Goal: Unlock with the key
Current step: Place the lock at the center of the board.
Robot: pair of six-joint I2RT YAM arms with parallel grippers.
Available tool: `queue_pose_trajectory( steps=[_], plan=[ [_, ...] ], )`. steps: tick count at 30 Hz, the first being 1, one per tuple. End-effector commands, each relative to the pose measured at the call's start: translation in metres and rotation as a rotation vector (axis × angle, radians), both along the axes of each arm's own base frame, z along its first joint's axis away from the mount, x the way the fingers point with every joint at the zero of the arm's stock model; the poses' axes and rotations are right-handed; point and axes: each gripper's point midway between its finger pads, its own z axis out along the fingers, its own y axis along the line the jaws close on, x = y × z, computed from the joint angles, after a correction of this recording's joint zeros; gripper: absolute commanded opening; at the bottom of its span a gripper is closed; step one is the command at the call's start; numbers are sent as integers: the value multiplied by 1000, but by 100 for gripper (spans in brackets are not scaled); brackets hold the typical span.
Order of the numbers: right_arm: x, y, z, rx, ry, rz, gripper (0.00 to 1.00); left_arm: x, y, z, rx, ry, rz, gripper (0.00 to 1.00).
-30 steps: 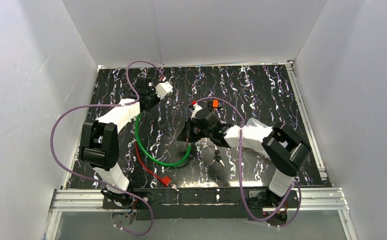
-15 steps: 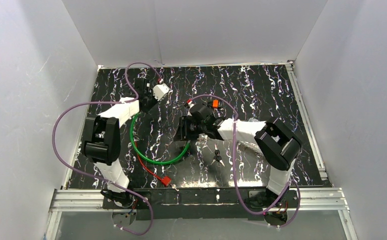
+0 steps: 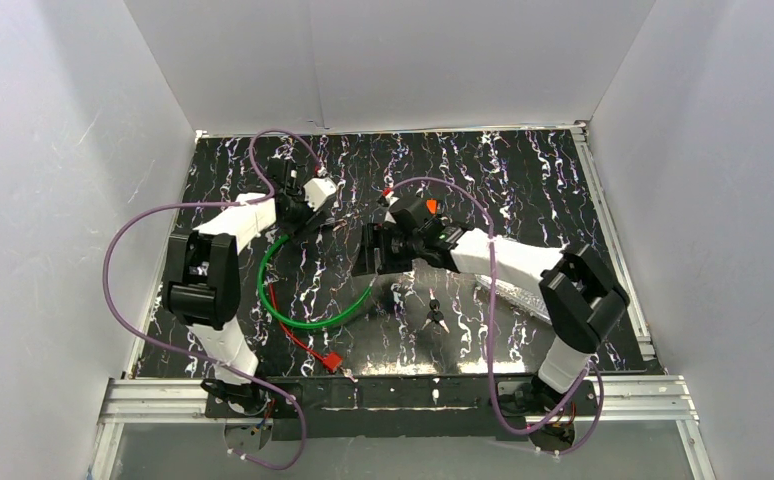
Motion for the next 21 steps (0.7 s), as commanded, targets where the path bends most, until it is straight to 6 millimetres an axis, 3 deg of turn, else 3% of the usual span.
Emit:
queue_pose_trajectory(
  steps=[1,6,10,16,18,21],
  plan=[
    [8,-7,49,51,-104,-2,82,-13,-15,47,-106,7,-27,70],
    [8,-34,64,46,-145,-53,84,-27,-24,84,-196,51,-19,76],
    [15,-70,72,19,-165,-134,85,-39,-32,126,-263,82,0,80],
    [19,-134,72,-152,-207,-260,86,-98,-55,181,-395,344,-51,92],
    [29,-153,73,-215,-249,-313,86,-116,-64,192,-455,418,-92,98],
    [51,-172,77,-251,-265,-367,87,-125,-69,191,-492,434,-85,98]
  ],
)
